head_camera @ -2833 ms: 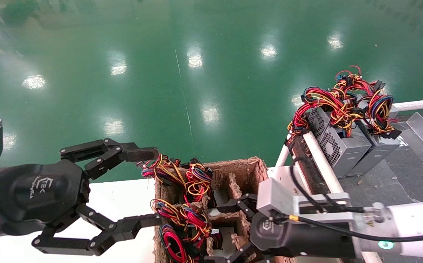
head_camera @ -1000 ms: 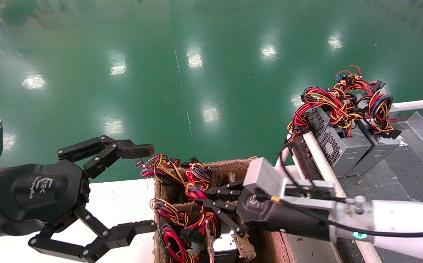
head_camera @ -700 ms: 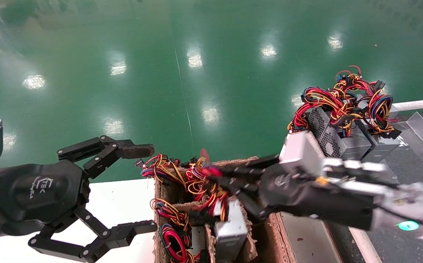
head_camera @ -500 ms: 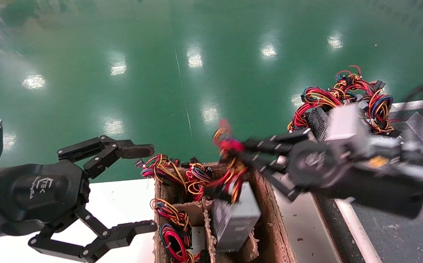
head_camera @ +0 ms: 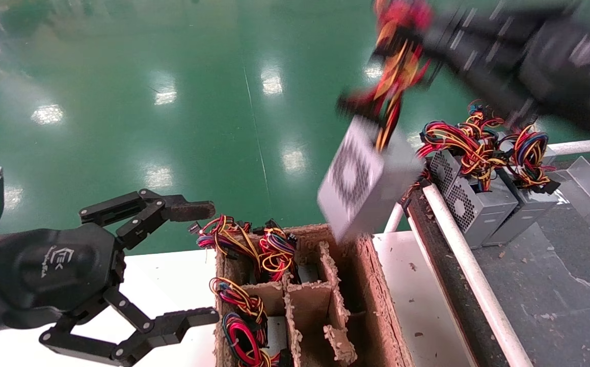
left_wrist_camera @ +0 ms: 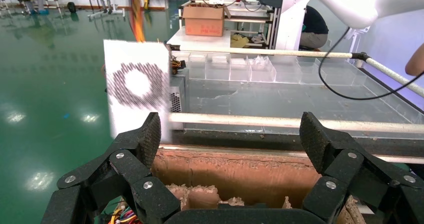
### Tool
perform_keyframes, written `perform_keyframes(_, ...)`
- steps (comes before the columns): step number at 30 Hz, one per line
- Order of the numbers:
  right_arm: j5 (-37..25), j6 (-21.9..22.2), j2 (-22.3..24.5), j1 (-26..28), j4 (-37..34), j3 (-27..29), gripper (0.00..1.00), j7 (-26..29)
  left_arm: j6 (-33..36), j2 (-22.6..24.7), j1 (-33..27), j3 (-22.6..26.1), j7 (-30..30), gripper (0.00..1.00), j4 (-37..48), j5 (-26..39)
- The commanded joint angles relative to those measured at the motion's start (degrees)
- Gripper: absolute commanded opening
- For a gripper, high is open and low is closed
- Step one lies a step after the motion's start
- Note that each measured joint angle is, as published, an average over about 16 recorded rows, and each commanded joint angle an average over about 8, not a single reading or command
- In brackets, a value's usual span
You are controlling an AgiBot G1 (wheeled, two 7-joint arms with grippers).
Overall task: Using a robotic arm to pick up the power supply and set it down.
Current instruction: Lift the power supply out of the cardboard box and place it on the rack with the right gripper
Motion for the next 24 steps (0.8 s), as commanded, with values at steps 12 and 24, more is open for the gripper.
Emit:
perform_keyframes(12,-8.2,6.5,3.5,13.7,-5.3,0.8,0.00,-0.8,0.0,0.0,0.0,0.0,0.0,1.00,0.0,0.0)
perform_keyframes(24,-18.9,5.8,13.4,20.3,-12.7,-0.7,0.00,-2.8,0.0,0.0,0.0,0.0,0.0,1.00,0.0,0.0)
